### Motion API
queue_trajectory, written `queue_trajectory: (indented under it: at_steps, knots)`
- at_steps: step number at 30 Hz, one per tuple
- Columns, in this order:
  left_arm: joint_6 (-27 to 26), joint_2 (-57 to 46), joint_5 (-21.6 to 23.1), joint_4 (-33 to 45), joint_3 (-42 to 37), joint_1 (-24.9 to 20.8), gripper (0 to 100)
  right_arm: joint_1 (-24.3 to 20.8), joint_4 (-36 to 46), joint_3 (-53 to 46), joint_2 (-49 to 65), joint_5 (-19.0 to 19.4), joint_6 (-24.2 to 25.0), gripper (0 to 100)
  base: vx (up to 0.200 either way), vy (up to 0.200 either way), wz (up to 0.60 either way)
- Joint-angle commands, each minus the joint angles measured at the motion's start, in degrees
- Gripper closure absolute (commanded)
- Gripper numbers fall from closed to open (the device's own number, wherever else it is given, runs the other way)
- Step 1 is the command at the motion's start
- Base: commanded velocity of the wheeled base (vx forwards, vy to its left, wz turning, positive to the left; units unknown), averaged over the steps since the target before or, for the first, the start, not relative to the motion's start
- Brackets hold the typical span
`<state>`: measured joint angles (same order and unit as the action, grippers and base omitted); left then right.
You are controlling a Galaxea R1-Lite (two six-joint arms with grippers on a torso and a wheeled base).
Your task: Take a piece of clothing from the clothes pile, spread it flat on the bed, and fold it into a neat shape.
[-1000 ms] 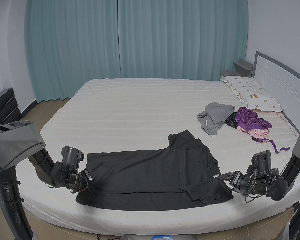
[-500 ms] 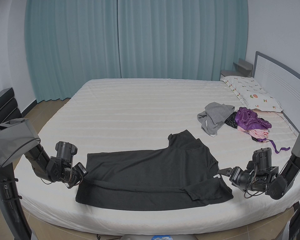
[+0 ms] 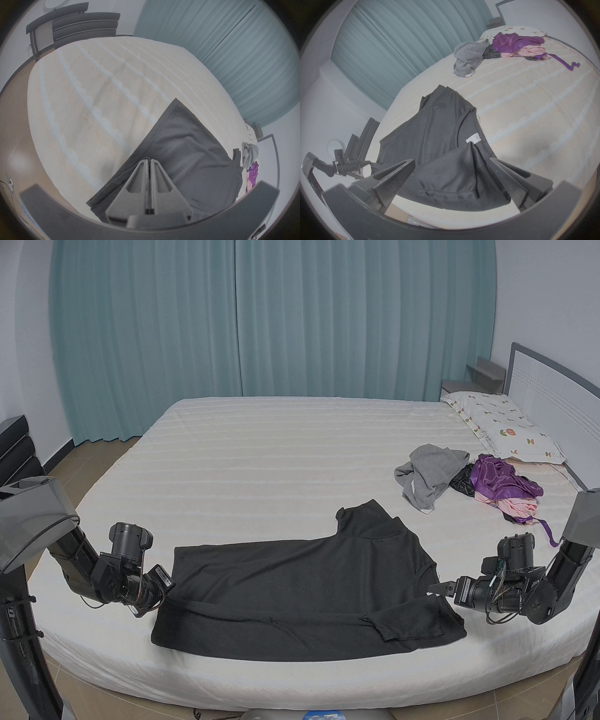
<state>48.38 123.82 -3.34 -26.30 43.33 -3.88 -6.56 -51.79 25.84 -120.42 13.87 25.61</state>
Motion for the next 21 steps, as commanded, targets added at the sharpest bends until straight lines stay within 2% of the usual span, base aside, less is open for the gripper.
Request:
queue_trajectory:
  at_steps: [1,9,21]
  knots:
    - [0.04,-0.25,1.49,0.98,0.00,0.01,100,2.08,0.28,4.48,-7.90,4.06,-3.64,0,0.000,0.000,0.00]
    - [0.04,-0.07,1.85,2.13,0.09,0.19,100,2.43,0.72,10.54,-13.18,6.61,-8.21,0,0.000,0.000,0.00]
    - [0.04,-0.07,1.85,2.13,0.09,0.62,100,2.16,0.81,14.41,-16.78,8.19,-8.39,0,0.000,0.000,0.00]
